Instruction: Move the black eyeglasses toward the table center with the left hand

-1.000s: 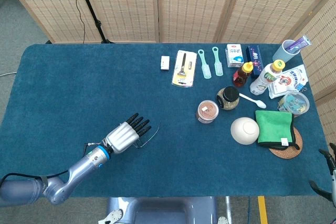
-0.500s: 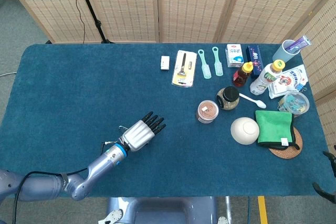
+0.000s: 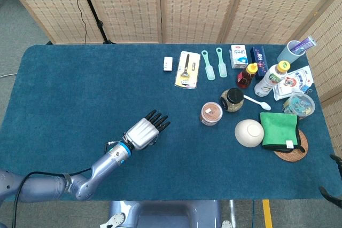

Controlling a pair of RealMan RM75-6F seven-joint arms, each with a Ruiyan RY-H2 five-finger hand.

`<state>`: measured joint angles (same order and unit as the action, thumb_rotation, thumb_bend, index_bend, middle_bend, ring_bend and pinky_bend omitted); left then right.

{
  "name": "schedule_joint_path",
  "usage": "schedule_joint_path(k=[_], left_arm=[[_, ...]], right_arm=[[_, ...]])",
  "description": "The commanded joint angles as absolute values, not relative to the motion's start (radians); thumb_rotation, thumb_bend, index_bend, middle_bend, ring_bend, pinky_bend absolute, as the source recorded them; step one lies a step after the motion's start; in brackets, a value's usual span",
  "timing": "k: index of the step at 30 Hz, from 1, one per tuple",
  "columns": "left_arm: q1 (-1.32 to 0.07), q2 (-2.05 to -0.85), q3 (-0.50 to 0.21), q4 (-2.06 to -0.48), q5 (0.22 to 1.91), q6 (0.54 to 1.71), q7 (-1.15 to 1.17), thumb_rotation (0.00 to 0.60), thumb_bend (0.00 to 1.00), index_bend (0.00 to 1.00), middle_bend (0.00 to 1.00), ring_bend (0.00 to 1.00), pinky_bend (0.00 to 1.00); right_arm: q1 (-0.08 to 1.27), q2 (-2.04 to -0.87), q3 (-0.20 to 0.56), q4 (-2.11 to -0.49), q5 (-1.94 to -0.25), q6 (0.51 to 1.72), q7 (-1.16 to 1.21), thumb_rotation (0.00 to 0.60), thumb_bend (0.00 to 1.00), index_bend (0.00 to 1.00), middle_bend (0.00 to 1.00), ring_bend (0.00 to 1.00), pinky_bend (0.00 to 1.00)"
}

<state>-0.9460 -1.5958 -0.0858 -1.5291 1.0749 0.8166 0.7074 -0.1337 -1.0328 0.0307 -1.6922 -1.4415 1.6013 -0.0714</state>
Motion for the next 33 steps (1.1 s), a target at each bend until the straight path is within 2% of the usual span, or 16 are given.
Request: schedule_joint_path(k=[1, 8, 21, 28, 33], left_arm=[[-0.96, -1.52, -0.073, -1.564, 1.074, 0.761, 0.675, 0.545, 0.21, 0.04, 0.0, 0.0, 0.0], [-0.992, -1.486, -0.052, -1.56, 1.065, 0.713, 0.682, 0.527, 0.21, 0.09, 0.0, 0.0, 0.0], [-1.048, -1.54, -0.026, -1.509, 1.036, 0.727, 0.771, 0.526, 0.21, 0.15, 0.0, 0.0, 0.0], [-1.065, -1.585, -0.022, -1.467, 1.019, 0.729, 0.766, 0.515, 0.21, 0.21, 0.0, 0.0, 0.0], [-1.068, -1.595, -0.016, -1.442, 1.012, 0.727, 0.749, 0.495, 0.21, 0.21, 0.0, 0.0, 0.0]], right_arm=[[-0.129, -1.034, 0.033, -1.694, -1.445, 1.599, -0.075, 0.6, 0.19, 0.19, 0.06, 0.08, 0.16], [-0.126, -1.034, 0.035, -1.698, -1.445, 1.595, -0.08, 0.6, 0.19, 0.19, 0.06, 0.08, 0.16], [-0.138, -1.024, 0.036, -1.704, -1.44, 1.61, -0.078, 0.6, 0.19, 0.19, 0.06, 0.08, 0.16], [-0.141, -1.021, 0.037, -1.703, -1.433, 1.61, -0.074, 0.6, 0.19, 0.19, 0.06, 0.08, 0.16], [-0.143, -1.021, 0.038, -1.701, -1.43, 1.609, -0.072, 0.6, 0.19, 0.19, 0.06, 0.08, 0.16]])
